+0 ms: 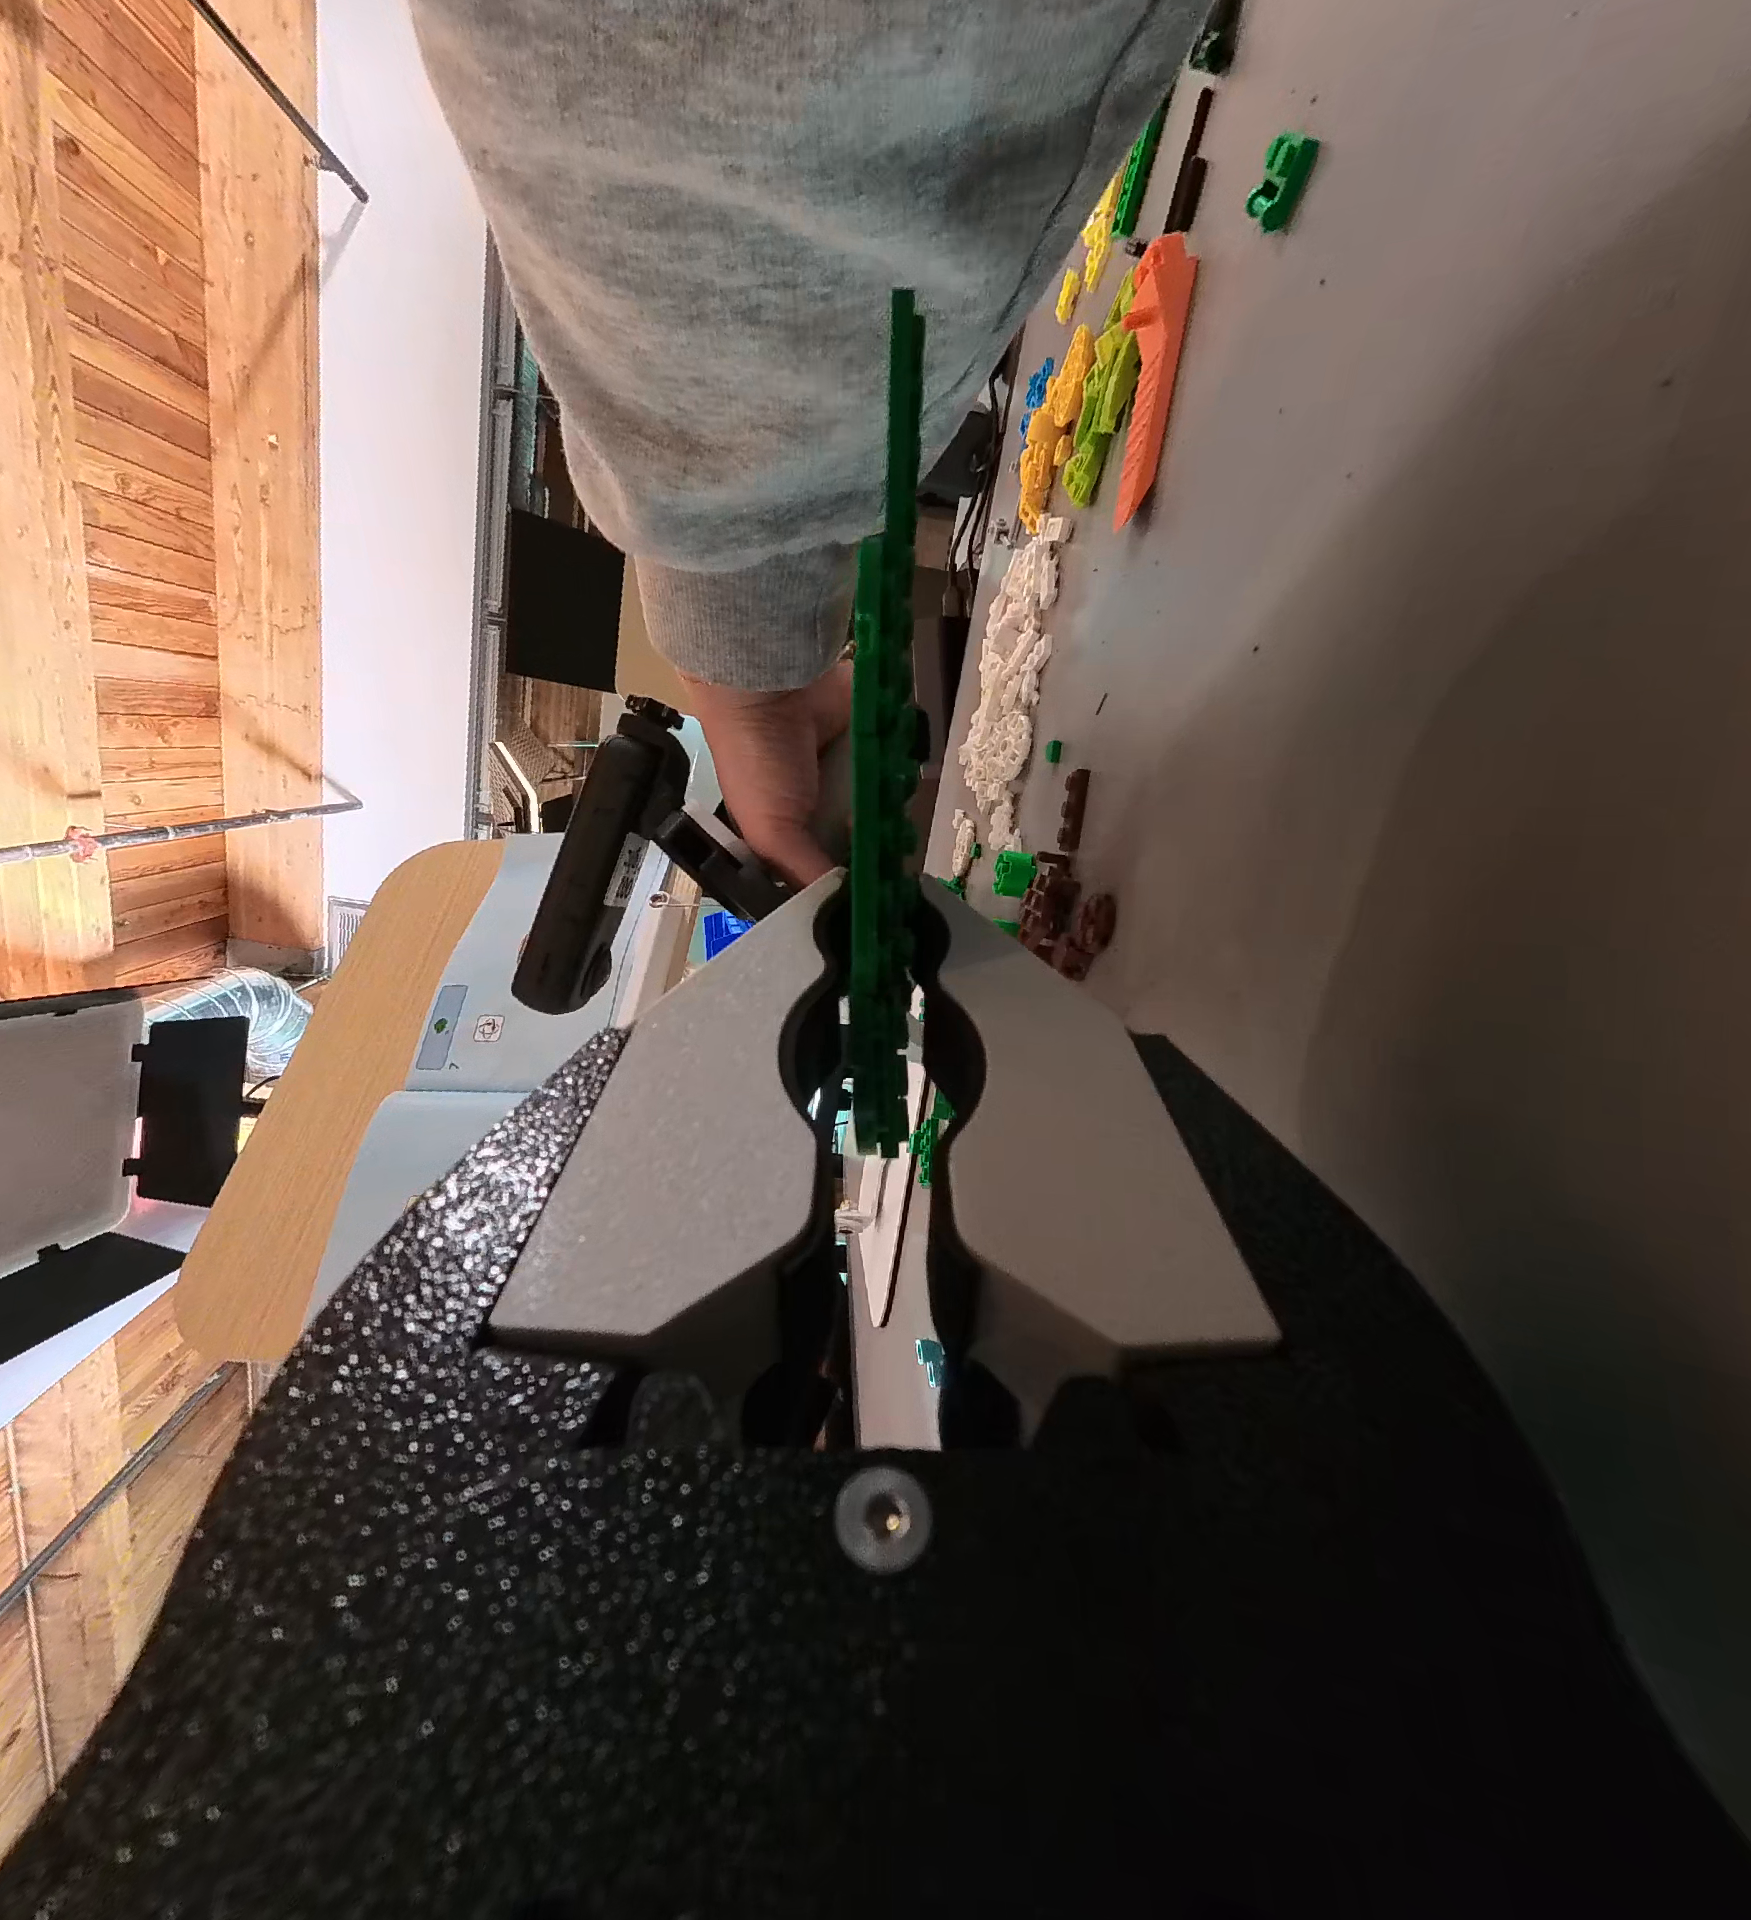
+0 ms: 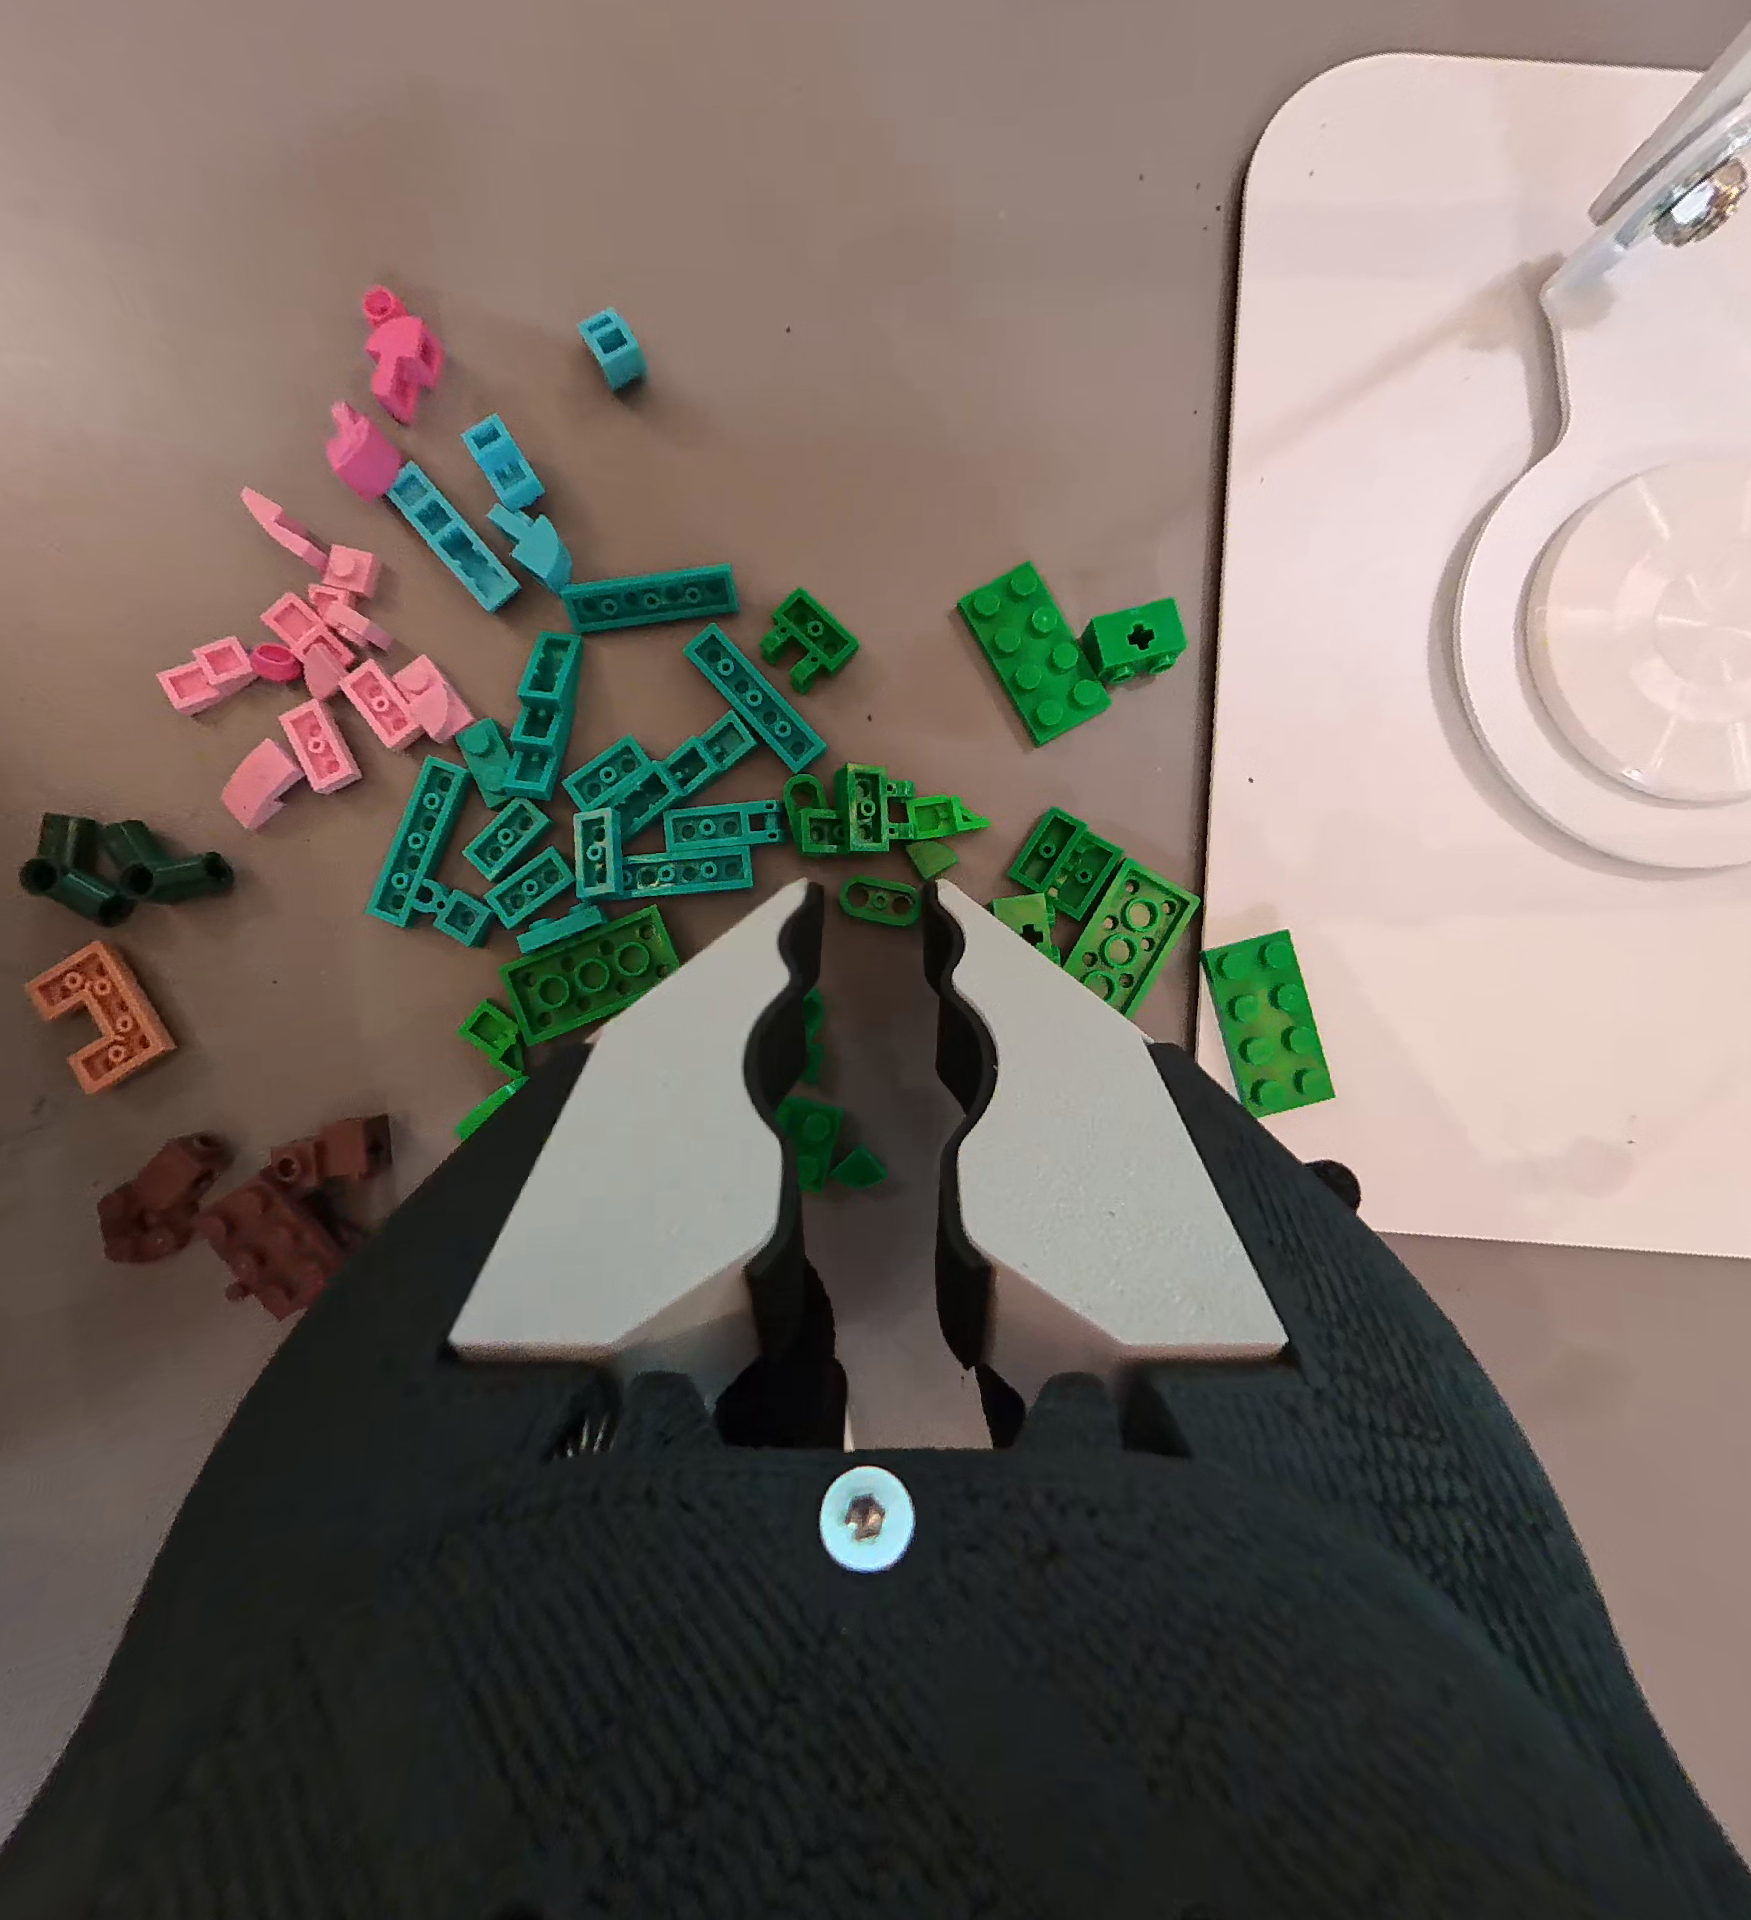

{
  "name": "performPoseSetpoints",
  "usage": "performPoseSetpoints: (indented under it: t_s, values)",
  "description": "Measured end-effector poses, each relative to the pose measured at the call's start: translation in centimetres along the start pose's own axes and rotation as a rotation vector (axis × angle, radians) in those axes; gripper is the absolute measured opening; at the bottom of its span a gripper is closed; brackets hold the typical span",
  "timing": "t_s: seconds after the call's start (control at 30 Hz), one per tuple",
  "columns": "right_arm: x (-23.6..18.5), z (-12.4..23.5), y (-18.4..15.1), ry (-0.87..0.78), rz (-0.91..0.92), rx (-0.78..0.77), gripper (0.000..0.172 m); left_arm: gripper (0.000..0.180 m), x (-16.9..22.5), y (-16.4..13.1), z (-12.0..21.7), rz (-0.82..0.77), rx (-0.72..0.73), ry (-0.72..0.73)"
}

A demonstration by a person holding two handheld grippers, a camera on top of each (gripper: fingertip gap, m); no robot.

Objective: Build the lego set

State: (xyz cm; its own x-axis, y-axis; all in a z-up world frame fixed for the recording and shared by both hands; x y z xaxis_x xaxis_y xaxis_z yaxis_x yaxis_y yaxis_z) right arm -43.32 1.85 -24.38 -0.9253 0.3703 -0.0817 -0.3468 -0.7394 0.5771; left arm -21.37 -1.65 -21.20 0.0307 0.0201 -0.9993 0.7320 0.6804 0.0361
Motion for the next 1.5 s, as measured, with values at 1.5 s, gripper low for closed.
performPoseSetpoints:
  t_s: [1.5]
  values:
    - [-20.5, 14.1, -7.0, -0.078, 0.177, 0.119, 0.014, 0.005, -0.3, -0.6, -0.1, -0.081, -0.073, 0.055]
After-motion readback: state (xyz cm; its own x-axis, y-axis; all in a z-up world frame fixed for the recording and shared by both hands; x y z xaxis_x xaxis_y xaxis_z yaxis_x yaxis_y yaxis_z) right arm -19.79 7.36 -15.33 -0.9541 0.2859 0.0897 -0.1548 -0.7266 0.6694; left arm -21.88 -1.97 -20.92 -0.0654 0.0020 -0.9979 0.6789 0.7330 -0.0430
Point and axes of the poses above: each gripper's, where its closed fingertips meet, z back along the fingers, y out of its top, x = y × z across the jaws, the point moved 4 cm from there along z, back along the fingers, and after that the axes turned 8 degrees about -z, right-handed, at the moved point
